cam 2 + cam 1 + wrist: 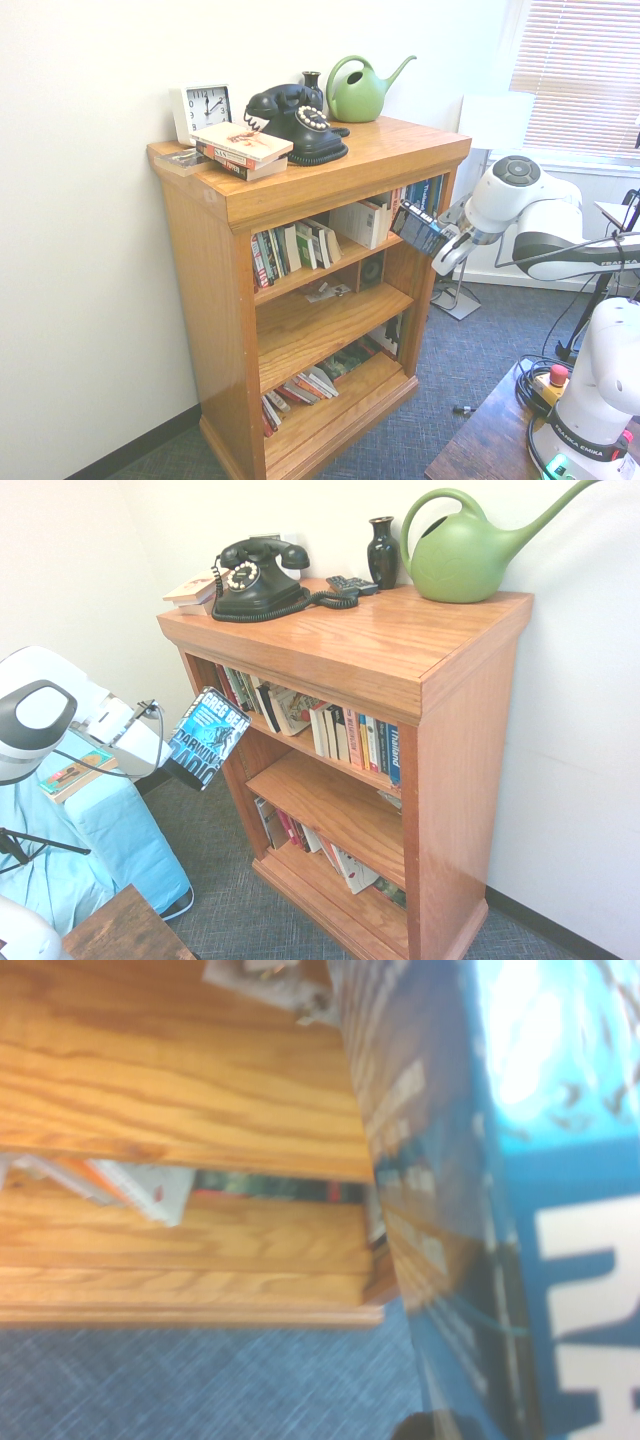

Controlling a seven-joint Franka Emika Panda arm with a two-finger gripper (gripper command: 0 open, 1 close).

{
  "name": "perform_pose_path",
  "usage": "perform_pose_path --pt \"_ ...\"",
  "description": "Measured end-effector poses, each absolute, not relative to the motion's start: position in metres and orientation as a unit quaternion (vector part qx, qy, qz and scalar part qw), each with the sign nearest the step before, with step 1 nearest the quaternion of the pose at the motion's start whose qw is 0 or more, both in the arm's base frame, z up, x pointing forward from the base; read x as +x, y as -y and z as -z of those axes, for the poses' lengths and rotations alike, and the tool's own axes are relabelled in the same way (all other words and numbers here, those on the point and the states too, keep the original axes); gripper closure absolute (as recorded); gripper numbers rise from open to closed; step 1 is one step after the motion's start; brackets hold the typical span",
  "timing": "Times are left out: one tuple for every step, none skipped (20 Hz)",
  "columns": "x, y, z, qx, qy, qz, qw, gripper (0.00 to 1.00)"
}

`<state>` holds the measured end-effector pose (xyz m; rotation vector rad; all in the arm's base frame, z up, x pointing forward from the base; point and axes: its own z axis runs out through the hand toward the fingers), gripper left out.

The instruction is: Put the book on the shelf

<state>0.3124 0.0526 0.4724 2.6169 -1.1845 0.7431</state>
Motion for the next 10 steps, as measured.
perform_pose_path --pt "0.319 -0.050 -0.466 0.880 0.399 -0.246 0.084 1.00" --pt "0.326 -0.046 -0.459 0.881 0.398 -0.244 0.081 1.00" --pt "0.333 -0.042 -0.452 0.881 0.397 -0.244 0.076 1.00" --pt "0.341 -0.038 -0.445 0.882 0.395 -0.244 0.072 1.00" --pt "0.347 -0.035 -0.439 0.883 0.394 -0.246 0.066 1.00" --pt "0.352 -0.032 -0.432 0.884 0.393 -0.245 0.061 1.00" --pt "0.357 -0.032 -0.426 0.885 0.391 -0.245 0.056 1.00" --pt "0.361 -0.032 -0.421 0.887 0.388 -0.247 0.051 1.00" --pt "0.365 -0.033 -0.415 0.888 0.384 -0.248 0.048 1.00" --pt "0.368 -0.036 -0.409 0.889 0.381 -0.250 0.046 1.00"
